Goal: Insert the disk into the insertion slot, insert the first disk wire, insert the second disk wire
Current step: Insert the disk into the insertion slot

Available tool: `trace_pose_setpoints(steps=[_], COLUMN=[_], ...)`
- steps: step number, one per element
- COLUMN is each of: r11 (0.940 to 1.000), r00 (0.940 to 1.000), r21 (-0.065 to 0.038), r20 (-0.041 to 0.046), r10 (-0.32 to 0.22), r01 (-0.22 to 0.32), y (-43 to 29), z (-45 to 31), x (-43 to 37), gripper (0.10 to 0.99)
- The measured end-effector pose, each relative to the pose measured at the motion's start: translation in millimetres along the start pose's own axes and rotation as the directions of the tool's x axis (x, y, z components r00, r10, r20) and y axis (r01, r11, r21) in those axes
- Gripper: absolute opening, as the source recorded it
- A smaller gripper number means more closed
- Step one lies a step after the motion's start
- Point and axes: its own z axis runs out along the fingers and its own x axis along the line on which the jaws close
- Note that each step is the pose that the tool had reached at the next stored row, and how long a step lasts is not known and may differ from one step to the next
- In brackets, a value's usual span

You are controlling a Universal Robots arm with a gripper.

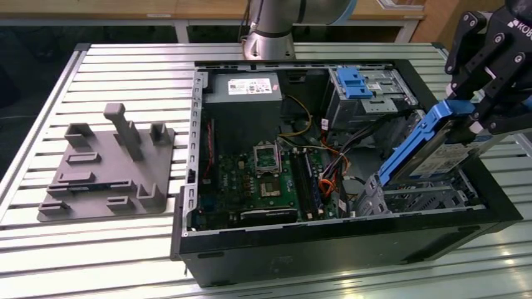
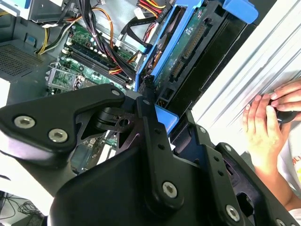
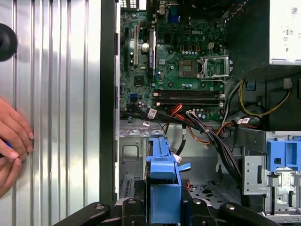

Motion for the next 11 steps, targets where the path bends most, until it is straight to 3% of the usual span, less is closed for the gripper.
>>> trace_pose_setpoints(steps=[11], r11=[1.0000], r00=[1.0000], r21=[-0.002], r20=[0.0000], r10=[0.000], r01=[0.000], y=[-0.2], z=[4.7], x=[0.3], gripper=[0.365])
